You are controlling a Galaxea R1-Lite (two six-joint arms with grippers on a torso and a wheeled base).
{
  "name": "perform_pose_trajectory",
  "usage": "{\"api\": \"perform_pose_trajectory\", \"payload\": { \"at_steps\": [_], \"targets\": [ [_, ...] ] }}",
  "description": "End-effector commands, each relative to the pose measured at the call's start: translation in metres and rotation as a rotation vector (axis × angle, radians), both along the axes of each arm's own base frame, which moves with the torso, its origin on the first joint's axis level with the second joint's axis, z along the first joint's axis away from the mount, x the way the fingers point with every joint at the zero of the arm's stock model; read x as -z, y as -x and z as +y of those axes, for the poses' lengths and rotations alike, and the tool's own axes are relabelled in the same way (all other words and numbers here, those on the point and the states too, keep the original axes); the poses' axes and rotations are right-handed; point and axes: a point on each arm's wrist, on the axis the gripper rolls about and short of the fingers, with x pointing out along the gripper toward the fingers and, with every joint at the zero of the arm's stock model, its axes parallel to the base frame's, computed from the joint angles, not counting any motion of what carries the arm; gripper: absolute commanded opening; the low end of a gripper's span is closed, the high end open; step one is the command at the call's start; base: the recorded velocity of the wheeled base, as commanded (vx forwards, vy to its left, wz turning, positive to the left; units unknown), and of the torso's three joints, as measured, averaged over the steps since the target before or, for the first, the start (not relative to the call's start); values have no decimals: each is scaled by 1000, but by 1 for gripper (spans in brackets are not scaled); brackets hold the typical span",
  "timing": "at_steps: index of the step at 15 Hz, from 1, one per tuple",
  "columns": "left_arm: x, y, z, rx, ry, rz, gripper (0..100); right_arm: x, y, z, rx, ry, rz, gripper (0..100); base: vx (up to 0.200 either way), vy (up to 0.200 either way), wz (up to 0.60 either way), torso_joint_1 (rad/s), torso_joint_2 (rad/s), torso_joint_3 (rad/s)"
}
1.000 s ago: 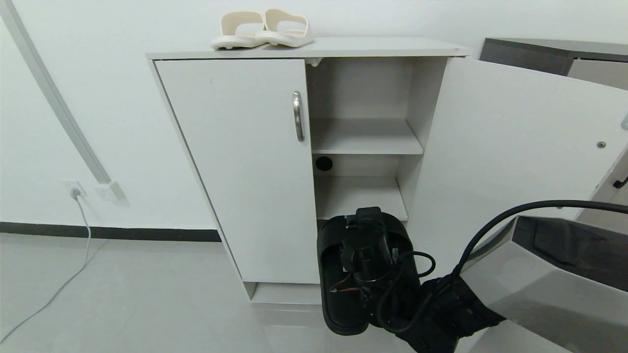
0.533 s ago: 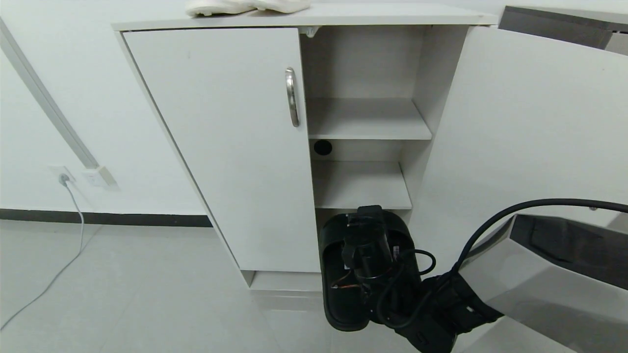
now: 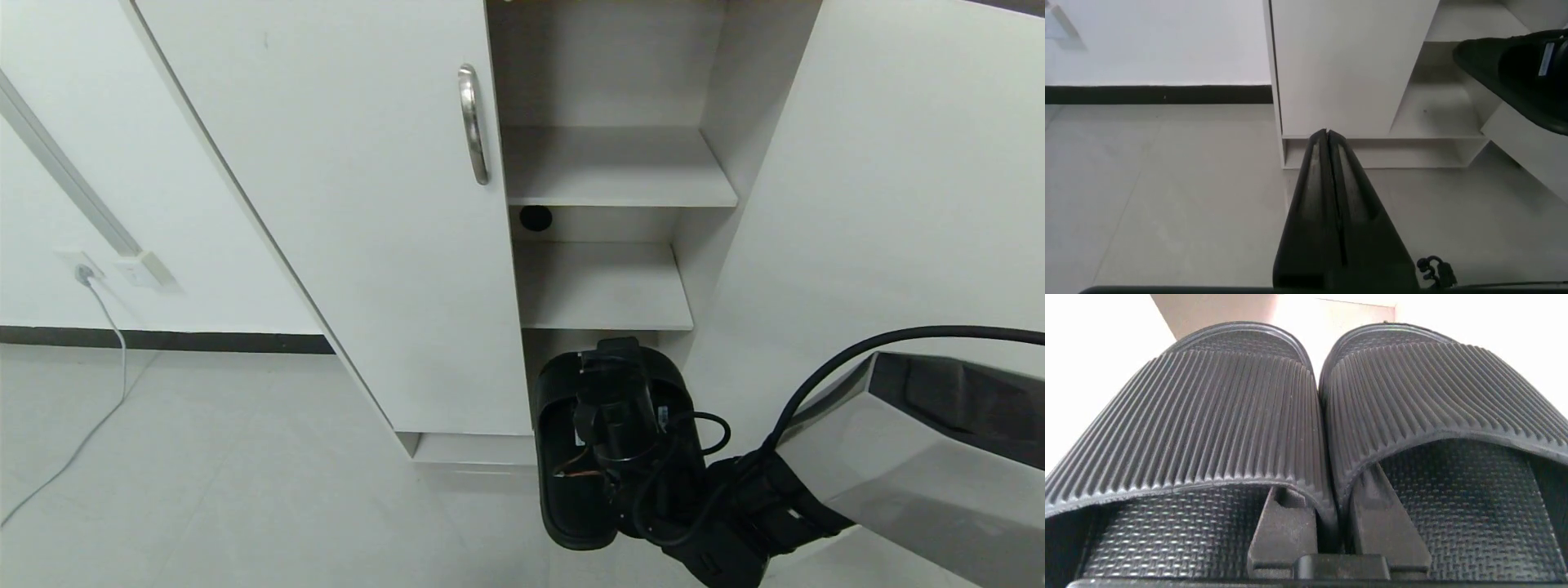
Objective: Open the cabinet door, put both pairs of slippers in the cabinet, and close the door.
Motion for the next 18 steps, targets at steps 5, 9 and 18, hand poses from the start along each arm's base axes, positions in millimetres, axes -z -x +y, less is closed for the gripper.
{"api": "perform_pose_trajectory", "payload": {
  "at_steps": [5, 9, 18],
  "targets": [
    [0, 0, 0, -2, 0, 1, 0, 9, -12, -7, 33, 13, 11, 0, 0, 0, 0, 0, 0, 0],
    [0, 0, 0, -2, 0, 1, 0, 2, -20, -9, 46, -36, -65, 0, 0, 0, 0, 0, 0, 0],
    [0, 0, 0, -2, 0, 1, 0, 13, -34, -9, 54, -29, -230, 0, 0, 0, 0, 0, 0, 0]
  ]
}}
